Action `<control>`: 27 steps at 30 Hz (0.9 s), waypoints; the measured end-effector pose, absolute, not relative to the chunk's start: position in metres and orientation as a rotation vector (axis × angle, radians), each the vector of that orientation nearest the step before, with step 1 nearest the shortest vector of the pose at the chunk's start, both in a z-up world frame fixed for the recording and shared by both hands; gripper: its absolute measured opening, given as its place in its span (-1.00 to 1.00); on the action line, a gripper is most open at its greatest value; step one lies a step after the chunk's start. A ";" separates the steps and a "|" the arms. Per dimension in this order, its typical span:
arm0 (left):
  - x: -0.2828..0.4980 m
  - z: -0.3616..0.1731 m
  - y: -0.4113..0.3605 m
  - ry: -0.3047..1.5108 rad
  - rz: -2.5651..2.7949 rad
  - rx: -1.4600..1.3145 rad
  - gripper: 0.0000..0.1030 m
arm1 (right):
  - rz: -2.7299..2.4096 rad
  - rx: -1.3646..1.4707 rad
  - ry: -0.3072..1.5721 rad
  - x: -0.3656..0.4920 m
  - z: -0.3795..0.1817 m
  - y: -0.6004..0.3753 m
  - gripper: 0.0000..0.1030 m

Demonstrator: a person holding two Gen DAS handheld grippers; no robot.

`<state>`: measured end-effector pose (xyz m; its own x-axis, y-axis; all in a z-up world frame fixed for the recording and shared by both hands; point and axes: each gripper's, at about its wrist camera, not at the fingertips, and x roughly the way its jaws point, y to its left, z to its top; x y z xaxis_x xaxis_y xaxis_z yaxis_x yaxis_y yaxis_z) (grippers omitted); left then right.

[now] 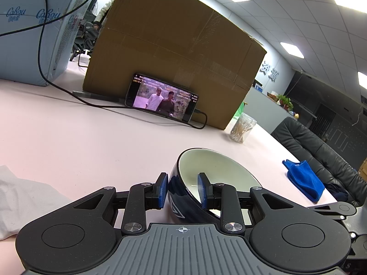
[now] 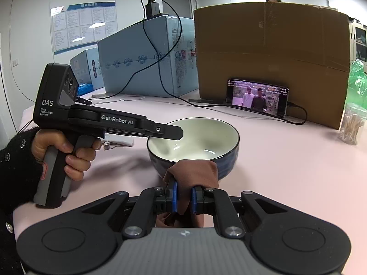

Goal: Clean bowl
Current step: 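Wipe the bowl's outer wall with the cloth in the right gripper while the left gripper holds the rim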

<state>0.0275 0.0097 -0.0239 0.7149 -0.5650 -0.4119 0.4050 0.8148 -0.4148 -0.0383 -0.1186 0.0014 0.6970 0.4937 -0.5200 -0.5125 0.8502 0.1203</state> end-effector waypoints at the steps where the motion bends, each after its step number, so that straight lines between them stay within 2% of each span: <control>1: 0.028 -0.024 0.010 0.553 -0.547 -0.307 -0.47 | 0.582 -0.033 0.573 -0.038 0.001 -0.116 -0.73; 27: 0.028 -0.024 0.009 0.551 -0.545 -0.306 -0.47 | 0.634 -0.081 0.585 -0.038 0.001 -0.104 -0.70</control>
<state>0.0275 0.0093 -0.0241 0.7166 -0.5635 -0.4111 0.4045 0.8158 -0.4134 -0.0380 -0.1043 0.0005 0.6506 0.5357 -0.5383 -0.5803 0.8079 0.1026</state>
